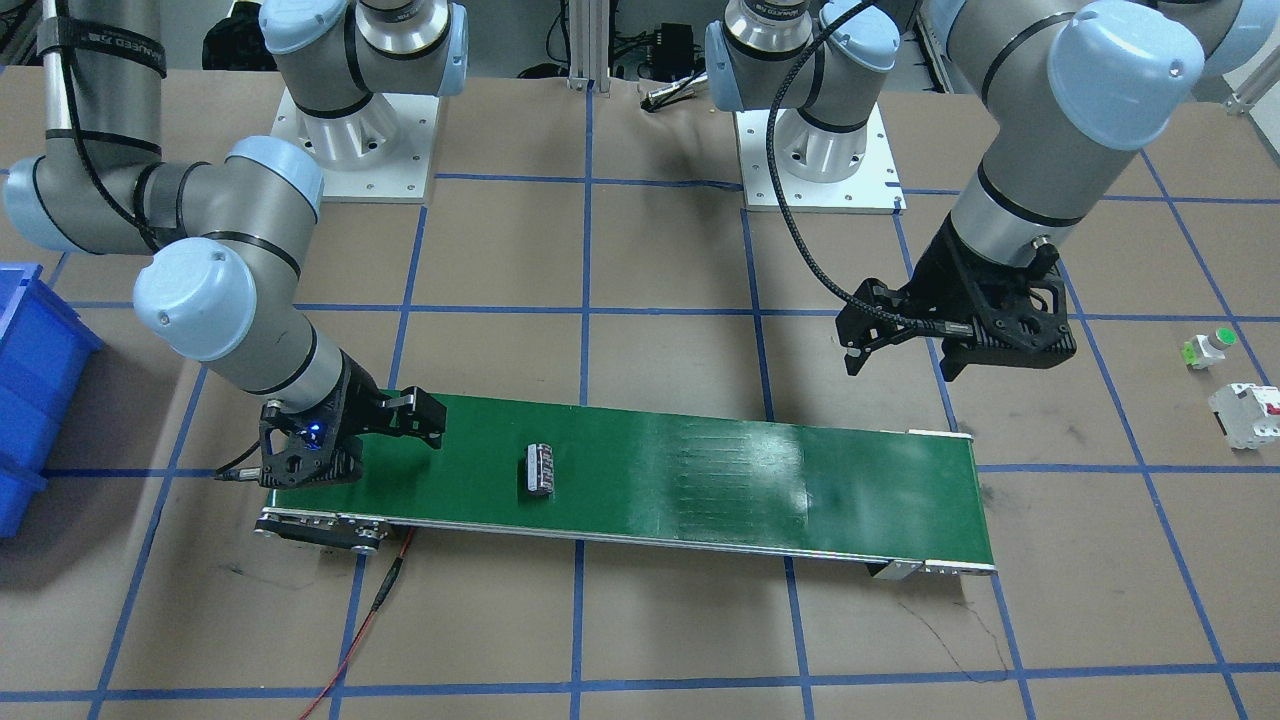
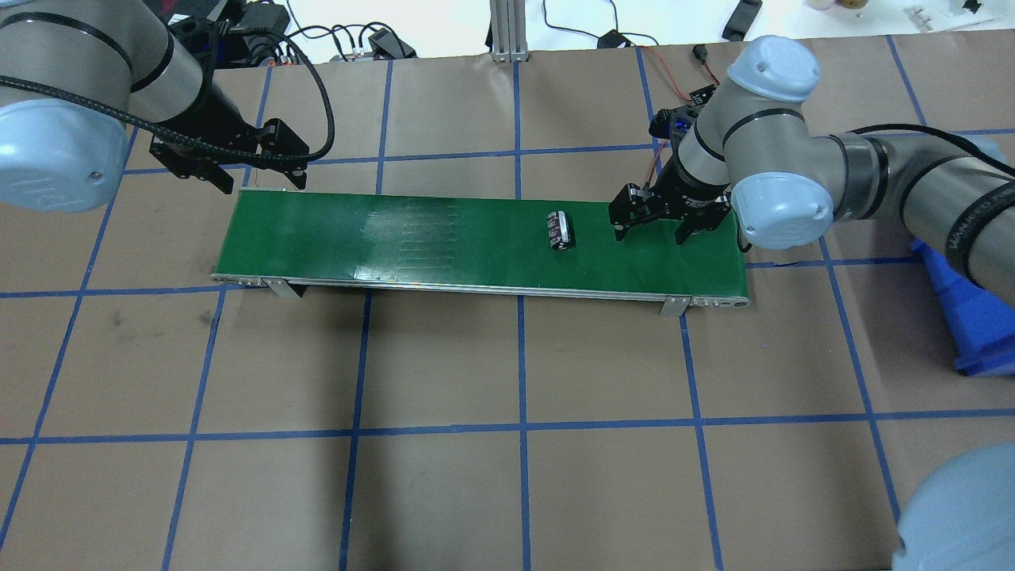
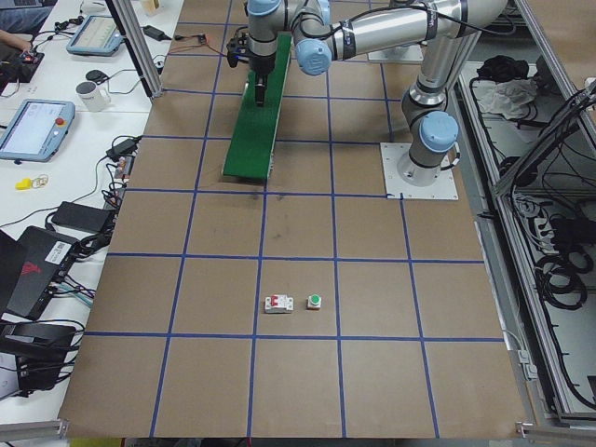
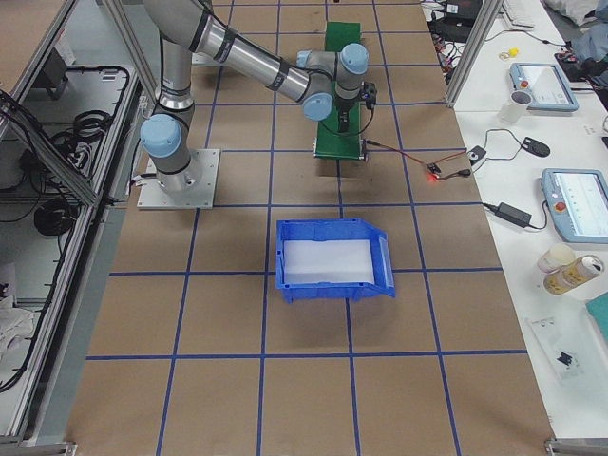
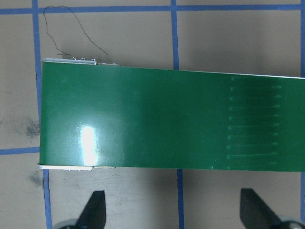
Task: Move capacitor from left to right
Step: 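Lower the right gripper onto the capacitor on the belt and grasp it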
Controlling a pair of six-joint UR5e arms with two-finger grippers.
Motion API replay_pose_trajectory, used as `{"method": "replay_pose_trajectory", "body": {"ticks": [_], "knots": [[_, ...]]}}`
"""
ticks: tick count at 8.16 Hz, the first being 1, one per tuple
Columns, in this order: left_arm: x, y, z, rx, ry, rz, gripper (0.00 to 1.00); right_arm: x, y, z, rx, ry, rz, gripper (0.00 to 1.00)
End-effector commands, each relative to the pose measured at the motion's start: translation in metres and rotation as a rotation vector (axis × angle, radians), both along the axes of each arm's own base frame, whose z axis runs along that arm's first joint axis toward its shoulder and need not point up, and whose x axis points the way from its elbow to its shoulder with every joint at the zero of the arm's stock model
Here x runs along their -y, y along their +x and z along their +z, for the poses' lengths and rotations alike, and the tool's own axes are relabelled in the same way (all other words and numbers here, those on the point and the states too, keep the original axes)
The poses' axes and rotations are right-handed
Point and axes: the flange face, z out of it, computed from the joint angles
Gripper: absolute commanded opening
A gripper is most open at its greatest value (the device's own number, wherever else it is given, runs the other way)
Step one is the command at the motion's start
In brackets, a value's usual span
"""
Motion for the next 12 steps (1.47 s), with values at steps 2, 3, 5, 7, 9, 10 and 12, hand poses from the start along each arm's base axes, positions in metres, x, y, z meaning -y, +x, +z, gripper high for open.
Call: {"method": "replay_pose_trajectory", "body": {"ticks": [2, 3, 5, 7, 9, 10, 12], "knots": [[-0.001, 0.0, 0.0, 0.0, 0.003, -0.002, 1.0, -0.006, 0.037, 0.006, -0.005, -0.024, -0.004, 1.0], [0.0, 0.0, -0.002, -0.001, 0.006, -0.002, 1.0, -0.005, 0.037, 0.005, -0.005, -0.02, -0.021, 1.0], [0.0, 0.0, -0.001, 0.0, 0.002, -0.002, 1.0, -0.004, 0.04, 0.0, -0.016, -0.019, -0.016, 0.98], [0.001, 0.001, -0.002, 0.0, 0.003, 0.0, 1.0, -0.005, 0.032, -0.004, -0.113, -0.019, -0.011, 0.87], [0.001, 0.0, -0.002, 0.0, 0.002, -0.002, 1.0, -0.006, 0.031, -0.005, -0.12, -0.012, -0.002, 0.56], [0.0, 0.0, -0.002, 0.0, 0.003, -0.002, 1.0, -0.006, 0.03, -0.004, -0.136, -0.013, -0.001, 0.42], [0.0, 0.0, -0.001, 0.0, 0.001, -0.005, 1.0, -0.006, 0.028, -0.001, -0.144, -0.018, 0.0, 0.09]]}}
